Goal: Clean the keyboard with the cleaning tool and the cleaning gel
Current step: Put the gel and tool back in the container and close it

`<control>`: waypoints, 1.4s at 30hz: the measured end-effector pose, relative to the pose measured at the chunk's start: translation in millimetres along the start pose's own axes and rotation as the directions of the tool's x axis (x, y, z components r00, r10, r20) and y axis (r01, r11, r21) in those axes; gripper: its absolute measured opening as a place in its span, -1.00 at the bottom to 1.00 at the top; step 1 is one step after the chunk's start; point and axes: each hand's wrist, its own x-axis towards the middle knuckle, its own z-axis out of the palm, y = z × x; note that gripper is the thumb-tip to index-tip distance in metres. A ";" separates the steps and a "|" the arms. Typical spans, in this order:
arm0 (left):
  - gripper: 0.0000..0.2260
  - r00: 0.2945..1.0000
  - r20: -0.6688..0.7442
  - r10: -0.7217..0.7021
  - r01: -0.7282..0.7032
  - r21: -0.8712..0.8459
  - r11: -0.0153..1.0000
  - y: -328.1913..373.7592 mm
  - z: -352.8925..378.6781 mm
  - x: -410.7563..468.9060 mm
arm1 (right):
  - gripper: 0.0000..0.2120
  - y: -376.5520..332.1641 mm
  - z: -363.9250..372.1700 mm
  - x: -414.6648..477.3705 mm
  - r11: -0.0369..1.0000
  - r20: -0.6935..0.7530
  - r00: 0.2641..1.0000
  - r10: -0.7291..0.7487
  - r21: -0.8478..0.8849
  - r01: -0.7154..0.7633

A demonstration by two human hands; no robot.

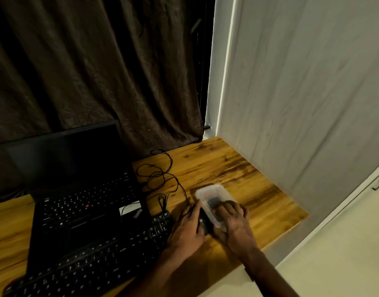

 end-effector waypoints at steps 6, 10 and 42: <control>-0.45 0.994 0.004 -0.106 0.106 -0.050 0.993 2.8 -3.6 12.4 | -0.51 7.8 6.0 -7.4 1.000 0.041 0.999 0.015 -0.013 -0.014; -0.52 0.995 -0.027 -0.098 0.097 -0.055 0.994 2.6 -6.8 26.8 | -0.56 15.4 8.0 -12.6 0.998 0.039 0.999 0.005 0.065 -0.008; -0.32 0.970 0.169 0.176 -0.208 0.201 0.957 27.7 25.5 68.4 | -0.60 32.2 -5.5 -57.3 0.845 0.005 0.947 0.322 0.450 -0.290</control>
